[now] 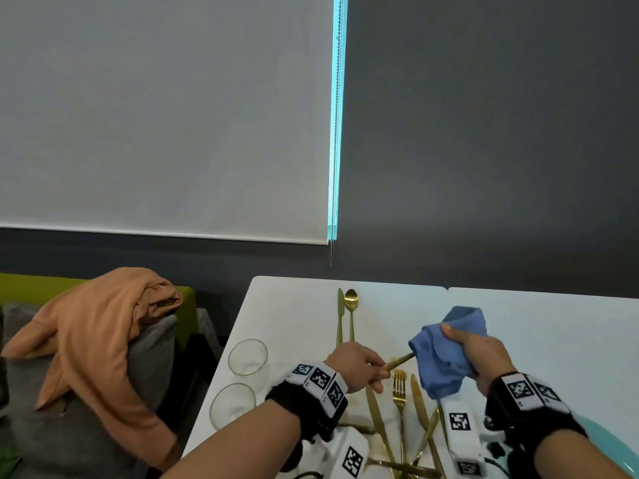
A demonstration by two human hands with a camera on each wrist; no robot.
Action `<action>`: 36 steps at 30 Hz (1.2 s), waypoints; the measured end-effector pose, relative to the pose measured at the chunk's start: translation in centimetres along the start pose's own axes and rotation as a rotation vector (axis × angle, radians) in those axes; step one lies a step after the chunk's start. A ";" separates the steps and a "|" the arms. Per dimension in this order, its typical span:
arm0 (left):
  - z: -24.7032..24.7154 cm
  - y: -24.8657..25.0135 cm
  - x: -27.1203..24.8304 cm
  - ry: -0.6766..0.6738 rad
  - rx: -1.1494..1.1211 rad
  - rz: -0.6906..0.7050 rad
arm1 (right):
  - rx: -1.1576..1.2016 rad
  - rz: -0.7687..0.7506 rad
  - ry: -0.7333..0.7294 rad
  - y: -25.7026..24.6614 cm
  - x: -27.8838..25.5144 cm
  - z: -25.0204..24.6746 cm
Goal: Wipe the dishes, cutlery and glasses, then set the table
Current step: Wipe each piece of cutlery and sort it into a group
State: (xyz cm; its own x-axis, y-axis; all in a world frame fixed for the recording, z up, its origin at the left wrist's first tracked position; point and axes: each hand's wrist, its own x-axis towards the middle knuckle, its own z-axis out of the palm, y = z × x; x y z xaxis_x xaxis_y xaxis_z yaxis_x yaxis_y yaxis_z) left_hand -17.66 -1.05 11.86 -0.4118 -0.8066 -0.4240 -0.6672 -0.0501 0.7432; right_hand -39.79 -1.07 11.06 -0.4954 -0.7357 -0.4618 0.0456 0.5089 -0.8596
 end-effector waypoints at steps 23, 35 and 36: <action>2.7 1.0 2.0 0.040 0.304 0.104 | 0.147 0.044 -0.216 0.9 -2.3 3.2; 3.7 1.1 2.8 -0.004 0.035 0.125 | 0.114 -0.025 -0.187 0.1 -2.5 1.4; 3.8 1.4 2.9 0.011 0.051 0.154 | 0.071 -0.023 -0.194 0.3 -2.2 1.5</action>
State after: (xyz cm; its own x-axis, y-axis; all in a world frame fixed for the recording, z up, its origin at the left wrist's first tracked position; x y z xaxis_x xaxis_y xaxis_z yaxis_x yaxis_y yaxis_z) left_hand -22.17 -1.22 9.63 -0.5054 -0.8086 -0.3012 -0.6276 0.1048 0.7715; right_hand -37.42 0.02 11.49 -0.3213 -0.8227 -0.4690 0.1009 0.4627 -0.8807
